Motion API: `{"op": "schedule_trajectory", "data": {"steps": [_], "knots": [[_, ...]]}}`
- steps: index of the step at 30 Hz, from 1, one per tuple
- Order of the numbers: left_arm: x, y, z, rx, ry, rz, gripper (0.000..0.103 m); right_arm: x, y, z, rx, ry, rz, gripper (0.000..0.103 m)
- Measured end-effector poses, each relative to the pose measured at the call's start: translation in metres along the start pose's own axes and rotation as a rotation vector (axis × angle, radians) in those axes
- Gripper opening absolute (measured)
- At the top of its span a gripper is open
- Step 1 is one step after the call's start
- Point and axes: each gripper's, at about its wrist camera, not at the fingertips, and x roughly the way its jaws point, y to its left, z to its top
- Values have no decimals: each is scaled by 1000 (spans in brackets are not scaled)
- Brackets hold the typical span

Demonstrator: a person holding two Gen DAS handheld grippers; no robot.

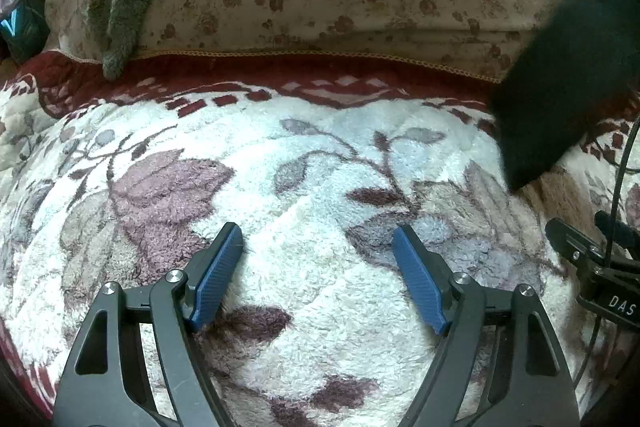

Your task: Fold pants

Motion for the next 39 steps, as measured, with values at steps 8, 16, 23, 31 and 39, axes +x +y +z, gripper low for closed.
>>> {"op": "schedule_trajectory", "data": {"steps": [8, 16, 23, 31, 39], "knots": [[0, 0, 0, 0, 0, 0, 79, -1, 1, -1, 0, 0, 0, 102], [-2, 1, 0, -1, 0, -1, 79, 2, -1, 2, -1, 0, -1, 102], [-3, 0, 0, 0, -1, 0, 79, 2, 0, 1, -2, 1, -3, 102], [-3, 1, -1, -1, -1, -1, 79, 1, 0, 1, -2, 0, -2, 102], [-3, 0, 0, -1, -1, 0, 79, 1, 0, 1, -2, 0, -2, 102]]}}
